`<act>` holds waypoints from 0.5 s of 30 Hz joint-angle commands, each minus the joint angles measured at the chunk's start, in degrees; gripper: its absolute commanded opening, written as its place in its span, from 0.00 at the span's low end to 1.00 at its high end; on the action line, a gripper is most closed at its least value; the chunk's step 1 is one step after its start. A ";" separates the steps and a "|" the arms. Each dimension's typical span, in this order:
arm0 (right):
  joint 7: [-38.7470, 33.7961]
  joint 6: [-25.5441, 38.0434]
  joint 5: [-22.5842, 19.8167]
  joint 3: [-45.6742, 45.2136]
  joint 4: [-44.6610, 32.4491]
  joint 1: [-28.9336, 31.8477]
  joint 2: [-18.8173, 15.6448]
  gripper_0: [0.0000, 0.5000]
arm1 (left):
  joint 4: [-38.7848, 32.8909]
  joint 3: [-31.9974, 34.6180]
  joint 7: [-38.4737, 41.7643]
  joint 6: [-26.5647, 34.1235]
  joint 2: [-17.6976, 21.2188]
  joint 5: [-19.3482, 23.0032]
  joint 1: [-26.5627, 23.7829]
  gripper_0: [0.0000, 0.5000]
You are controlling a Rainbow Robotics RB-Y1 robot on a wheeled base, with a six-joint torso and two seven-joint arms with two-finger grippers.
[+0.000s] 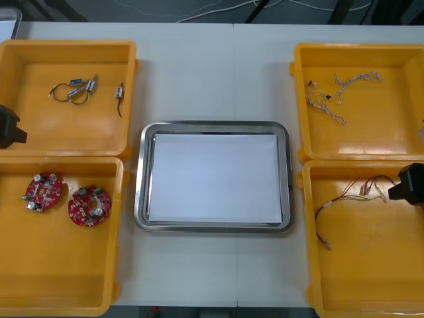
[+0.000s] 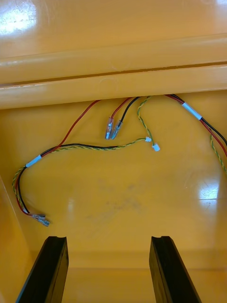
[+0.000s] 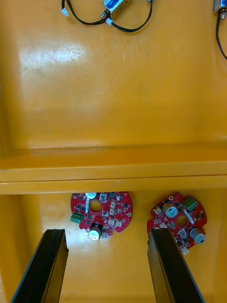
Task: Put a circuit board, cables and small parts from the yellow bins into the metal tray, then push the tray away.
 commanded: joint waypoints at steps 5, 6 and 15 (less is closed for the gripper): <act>1.09 -0.40 0.48 -0.84 -0.29 0.86 0.44 1.00 | -1.55 1.35 4.04 0.34 2.30 -0.23 1.29 1.00; 1.09 -0.40 0.48 -0.84 -0.29 0.86 0.44 1.00 | -1.55 1.35 4.04 0.34 2.30 -0.23 1.29 1.00; 1.09 -0.40 0.48 -0.84 -0.29 0.86 0.44 1.00 | -1.55 1.35 4.04 0.34 2.30 -0.23 1.29 1.00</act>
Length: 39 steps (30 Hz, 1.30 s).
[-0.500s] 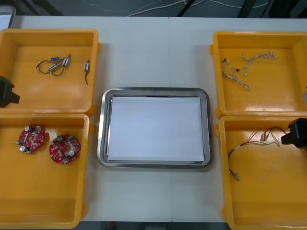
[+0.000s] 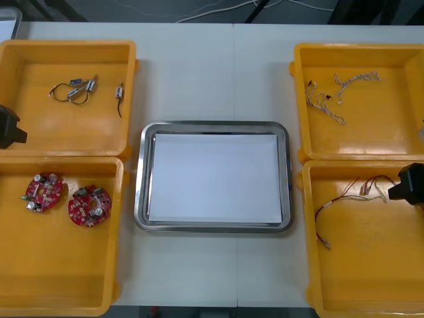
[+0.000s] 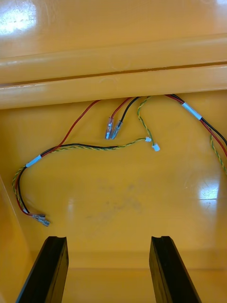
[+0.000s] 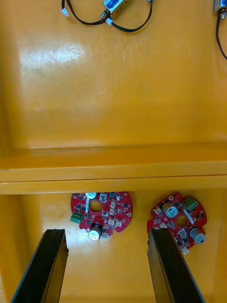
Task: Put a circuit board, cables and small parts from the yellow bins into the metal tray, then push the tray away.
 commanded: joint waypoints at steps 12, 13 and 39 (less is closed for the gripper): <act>1.09 -0.40 0.48 -0.84 -0.29 0.86 0.44 1.00 | -1.55 1.35 4.04 0.34 2.30 -0.23 1.29 1.00; 1.09 -0.40 0.48 -0.84 -0.29 0.86 0.44 1.00 | -1.55 1.35 4.04 0.34 2.30 -0.23 1.29 1.00; 1.09 -0.40 0.48 -0.84 -0.29 0.86 0.44 1.00 | -1.55 1.35 4.04 0.34 2.30 -0.23 1.29 1.00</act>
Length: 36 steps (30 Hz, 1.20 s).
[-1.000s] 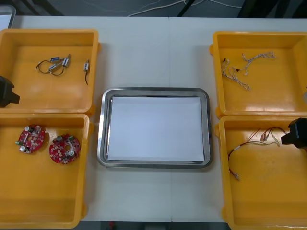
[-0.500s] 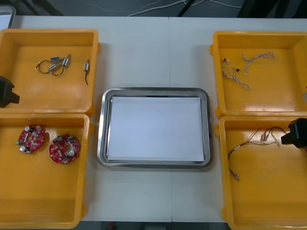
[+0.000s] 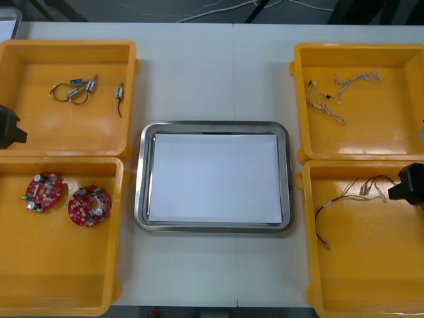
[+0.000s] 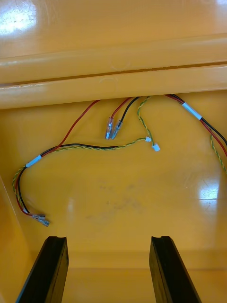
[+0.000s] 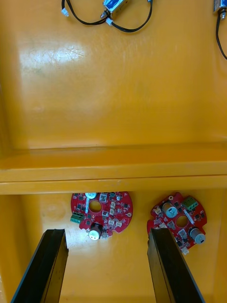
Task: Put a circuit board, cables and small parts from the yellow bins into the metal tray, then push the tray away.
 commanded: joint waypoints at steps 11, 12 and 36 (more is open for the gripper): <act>1.09 -0.40 0.48 -0.84 -0.29 0.86 0.44 1.00 | -1.55 1.35 4.04 0.34 2.30 -0.23 1.29 1.00; 1.09 -0.40 0.48 -0.84 -0.29 0.86 0.44 1.00 | -1.55 1.35 4.04 0.34 2.30 -0.23 1.29 1.00; 1.09 -0.40 0.48 -0.84 -0.29 0.86 0.44 1.00 | -1.55 1.35 4.04 0.34 2.30 -0.23 1.29 1.00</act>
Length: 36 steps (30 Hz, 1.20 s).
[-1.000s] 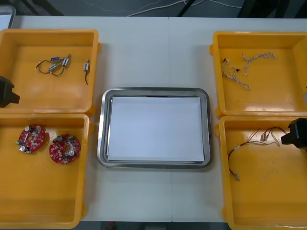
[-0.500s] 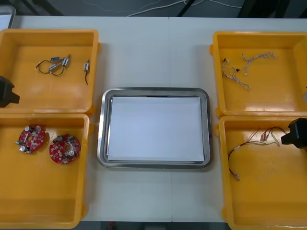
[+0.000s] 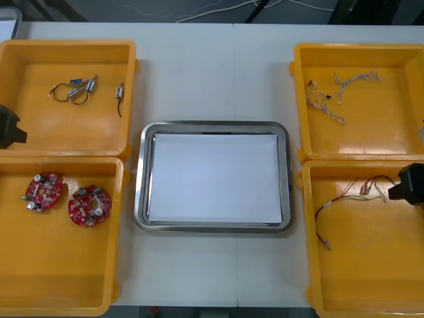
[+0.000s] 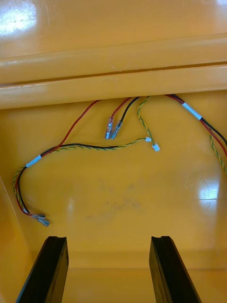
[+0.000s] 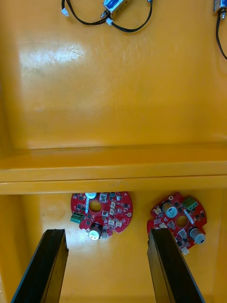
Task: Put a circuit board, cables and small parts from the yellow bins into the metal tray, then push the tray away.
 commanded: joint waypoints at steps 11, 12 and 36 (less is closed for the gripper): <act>1.09 -0.40 0.48 -0.84 -0.29 0.86 0.44 1.00 | -1.55 1.35 4.04 0.34 2.30 -0.23 1.29 1.00; 1.09 -0.40 0.48 -0.84 -0.29 0.86 0.44 1.00 | -1.55 1.35 4.04 0.34 2.30 -0.23 1.29 1.00; 0.82 0.13 0.66 0.39 1.12 3.40 1.06 1.00 | -2.08 0.04 -1.32 0.34 -1.13 0.73 2.52 1.00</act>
